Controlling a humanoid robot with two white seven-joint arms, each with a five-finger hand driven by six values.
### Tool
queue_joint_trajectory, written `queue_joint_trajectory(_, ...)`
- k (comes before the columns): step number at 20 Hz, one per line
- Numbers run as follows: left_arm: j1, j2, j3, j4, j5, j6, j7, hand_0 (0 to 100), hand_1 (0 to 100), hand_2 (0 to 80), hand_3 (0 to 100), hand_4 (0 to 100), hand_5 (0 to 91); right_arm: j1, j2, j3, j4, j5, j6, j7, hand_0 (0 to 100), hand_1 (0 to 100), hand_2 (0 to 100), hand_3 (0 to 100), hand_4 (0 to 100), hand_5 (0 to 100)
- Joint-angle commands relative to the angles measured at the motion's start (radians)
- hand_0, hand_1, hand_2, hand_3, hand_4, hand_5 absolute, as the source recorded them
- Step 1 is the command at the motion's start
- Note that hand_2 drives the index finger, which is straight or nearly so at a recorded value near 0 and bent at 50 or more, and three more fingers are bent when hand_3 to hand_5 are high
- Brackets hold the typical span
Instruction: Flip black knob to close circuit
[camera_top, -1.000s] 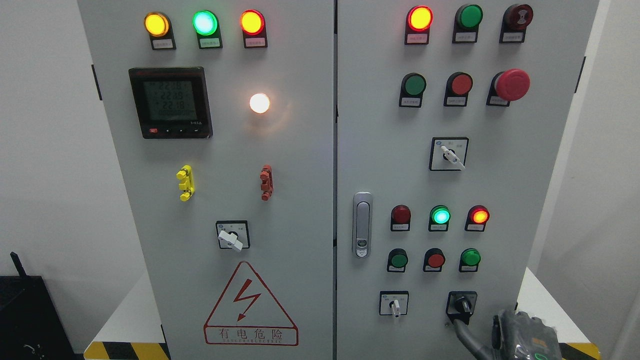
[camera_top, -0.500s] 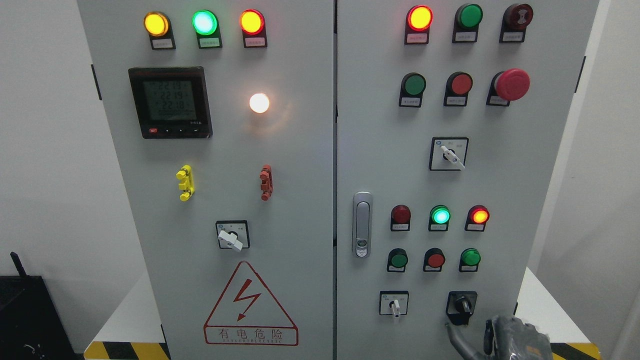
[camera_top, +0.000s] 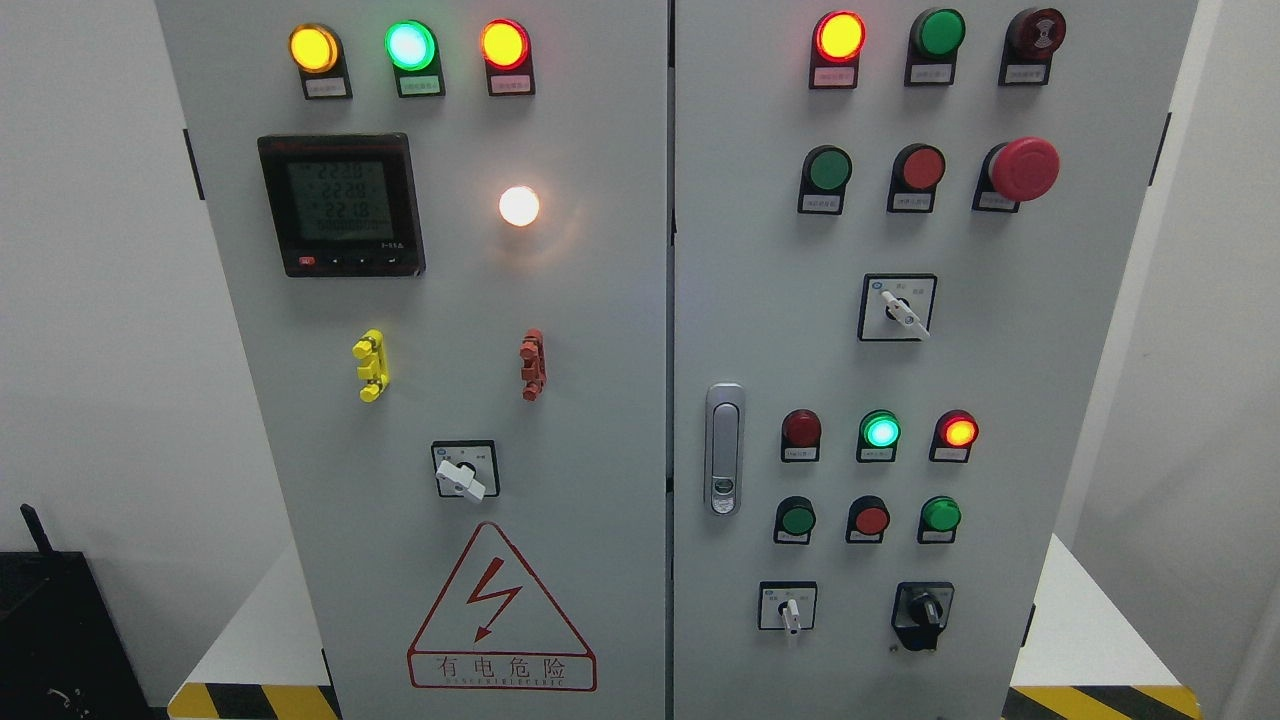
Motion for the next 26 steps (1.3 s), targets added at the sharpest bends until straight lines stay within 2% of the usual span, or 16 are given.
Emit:
queue_joint_trajectory(1,0.000,-0.001,0.011,0.000,0.008,0.000,0.000,0,0,0.0,5,3,0.0,0.151,0.059,-0.120,-0.098,-0.436,-0.064,0.061,0,0,6,16,13,0)
queue_joint_trajectory(4,0.000,-0.001,0.011,0.000,0.008,0.000,0.000,0,0,0.0,5,3,0.0,0.183,0.057,-0.154,-0.094,-0.619,-0.066,0.181,0,0,0,8,5,0)
queue_joint_trajectory(6,0.000,-0.001,0.011,0.000,0.008,0.000,0.000,0,0,0.0,5,3,0.0,0.194,0.056,-0.162,-0.088,-0.676,-0.067,0.216,0,0,0,4,2,0)
queue_joint_trajectory(10,0.000,0.000,0.011,0.000,0.008,0.000,0.000,0,0,0.0,5,3,0.0,0.202,0.054,-0.172,-0.062,-0.700,-0.113,0.242,0,0,0,3,1,0)
queue_joint_trajectory(14,0.000,0.000,0.011,0.000,0.008,0.000,0.000,0,0,0.0,5,2,0.0,0.220,0.053,-0.172,-0.060,-0.702,-0.115,0.261,0,0,0,3,1,0)
queue_joint_trajectory(26,0.000,-0.001,0.011,0.000,0.008,0.000,0.000,0,0,0.0,5,2,0.0,0.234,0.051,-0.169,-0.059,-0.727,-0.116,0.264,0,0,0,5,3,0)
